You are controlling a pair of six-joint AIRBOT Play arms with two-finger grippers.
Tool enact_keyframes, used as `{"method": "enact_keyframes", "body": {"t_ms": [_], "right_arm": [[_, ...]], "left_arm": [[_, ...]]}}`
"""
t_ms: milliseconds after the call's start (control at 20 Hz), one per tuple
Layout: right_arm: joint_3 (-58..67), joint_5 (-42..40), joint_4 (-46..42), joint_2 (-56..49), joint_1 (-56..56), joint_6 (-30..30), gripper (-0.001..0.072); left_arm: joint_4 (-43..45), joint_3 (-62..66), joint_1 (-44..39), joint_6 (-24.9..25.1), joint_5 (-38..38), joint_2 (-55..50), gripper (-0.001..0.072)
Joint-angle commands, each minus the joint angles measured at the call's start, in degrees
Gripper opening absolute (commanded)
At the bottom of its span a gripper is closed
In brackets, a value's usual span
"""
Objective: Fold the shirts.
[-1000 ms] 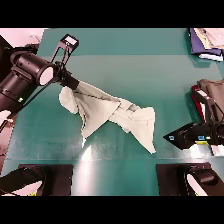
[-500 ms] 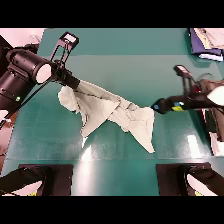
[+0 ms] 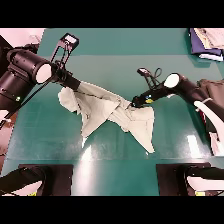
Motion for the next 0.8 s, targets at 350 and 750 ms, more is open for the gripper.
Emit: {"method": "enact_keyframes", "body": {"t_ms": [350,750], "right_arm": [[11.3,-2.4,-0.1,0.9,-2.2,-0.5,0.0012],[33.8,-3.0,-0.1,20.3,-16.3,1.3,0.0012]], "left_arm": [[7.7,6.2,0.0,-0.1,-4.4,0.1,0.0024],[8.0,44.3,-0.1,5.1,-7.6,0.9,0.0024]]}}
